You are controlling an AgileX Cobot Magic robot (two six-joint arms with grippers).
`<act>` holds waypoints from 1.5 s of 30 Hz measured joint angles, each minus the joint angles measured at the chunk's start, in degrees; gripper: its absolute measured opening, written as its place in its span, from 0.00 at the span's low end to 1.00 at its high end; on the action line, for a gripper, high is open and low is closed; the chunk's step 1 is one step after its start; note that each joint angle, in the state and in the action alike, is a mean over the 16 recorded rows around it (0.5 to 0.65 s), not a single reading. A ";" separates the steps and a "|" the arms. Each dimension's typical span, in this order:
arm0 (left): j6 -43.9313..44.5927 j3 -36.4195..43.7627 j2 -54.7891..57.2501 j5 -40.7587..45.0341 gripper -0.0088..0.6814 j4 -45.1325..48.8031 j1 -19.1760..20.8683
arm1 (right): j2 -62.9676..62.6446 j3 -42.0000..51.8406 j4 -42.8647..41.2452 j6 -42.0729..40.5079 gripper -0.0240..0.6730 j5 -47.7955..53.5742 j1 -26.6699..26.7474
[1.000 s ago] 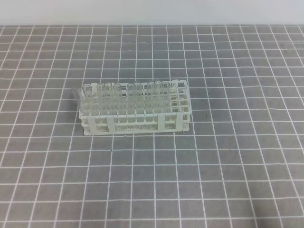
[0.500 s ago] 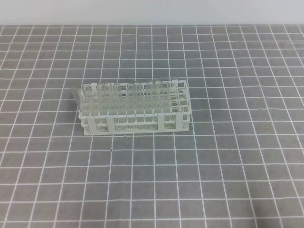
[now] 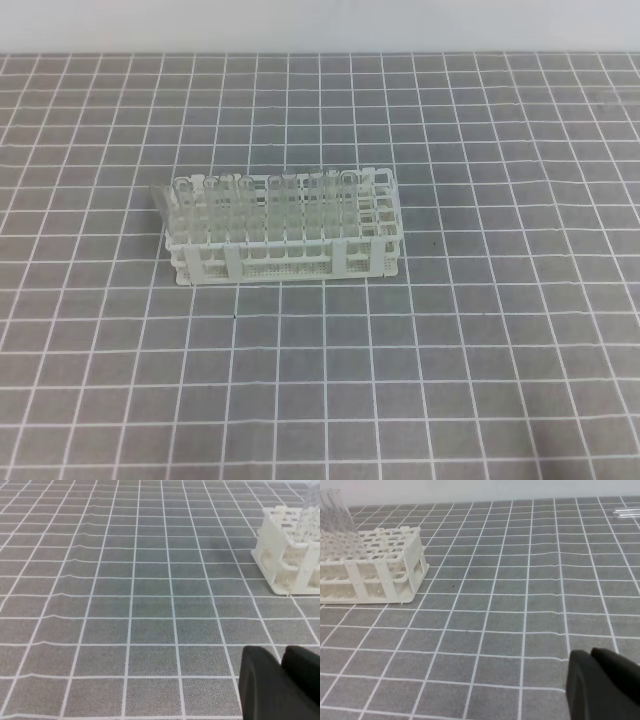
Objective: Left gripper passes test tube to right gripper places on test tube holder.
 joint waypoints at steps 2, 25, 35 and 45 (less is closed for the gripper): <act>0.00 -0.05 0.00 0.05 0.02 0.01 0.00 | 0.01 0.00 0.00 0.00 0.03 0.00 0.00; 0.00 0.10 -0.27 -0.05 0.02 -0.02 0.00 | 0.02 0.00 0.00 0.00 0.03 0.00 0.00; 0.00 -0.05 0.14 0.05 0.02 0.01 0.00 | 0.02 0.00 0.00 0.00 0.03 0.00 0.00; 0.00 -0.19 0.55 0.16 0.02 0.05 0.00 | 0.02 0.00 0.00 0.00 0.03 0.00 0.00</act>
